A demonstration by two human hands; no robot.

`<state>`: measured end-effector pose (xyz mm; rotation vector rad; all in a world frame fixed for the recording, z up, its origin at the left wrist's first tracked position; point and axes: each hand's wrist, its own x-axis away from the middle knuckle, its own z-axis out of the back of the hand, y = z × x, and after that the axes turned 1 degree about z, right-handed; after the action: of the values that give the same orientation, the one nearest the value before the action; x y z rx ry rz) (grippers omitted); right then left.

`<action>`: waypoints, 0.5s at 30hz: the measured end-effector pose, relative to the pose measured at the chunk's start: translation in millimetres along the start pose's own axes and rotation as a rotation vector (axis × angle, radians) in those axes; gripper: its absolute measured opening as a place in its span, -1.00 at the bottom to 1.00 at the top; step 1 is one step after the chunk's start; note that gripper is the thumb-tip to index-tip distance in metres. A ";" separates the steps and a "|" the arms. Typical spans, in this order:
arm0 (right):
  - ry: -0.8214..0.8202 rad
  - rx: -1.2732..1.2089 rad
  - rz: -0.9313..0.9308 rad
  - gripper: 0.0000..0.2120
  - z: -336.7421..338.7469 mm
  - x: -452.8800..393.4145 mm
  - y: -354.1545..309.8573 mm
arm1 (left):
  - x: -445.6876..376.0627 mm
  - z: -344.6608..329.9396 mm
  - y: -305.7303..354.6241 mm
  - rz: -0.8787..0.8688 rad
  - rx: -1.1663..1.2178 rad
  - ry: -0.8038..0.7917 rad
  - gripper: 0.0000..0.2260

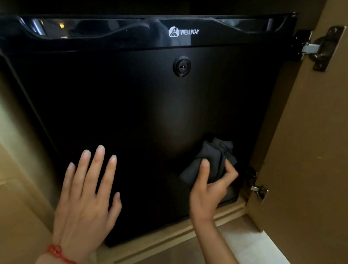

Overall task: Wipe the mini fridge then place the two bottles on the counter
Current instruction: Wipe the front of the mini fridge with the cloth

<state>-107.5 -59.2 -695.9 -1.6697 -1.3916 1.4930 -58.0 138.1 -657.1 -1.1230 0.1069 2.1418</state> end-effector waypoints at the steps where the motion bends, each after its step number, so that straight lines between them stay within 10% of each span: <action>1: -0.016 -0.012 0.013 -0.62 -6.2 9.0 -2.4 | 0.1 -0.4 0.2 0.002 0.007 0.003 -0.44; 15: -0.196 0.178 0.531 -0.60 -13.5 0.6 -11.4 | 14.0 0.5 -7.7 0.076 0.031 -0.009 -0.44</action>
<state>-99.0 -51.3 -682.6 -1.9078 -0.8993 2.0510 -58.8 151.7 -665.4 -1.1071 0.1805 2.2046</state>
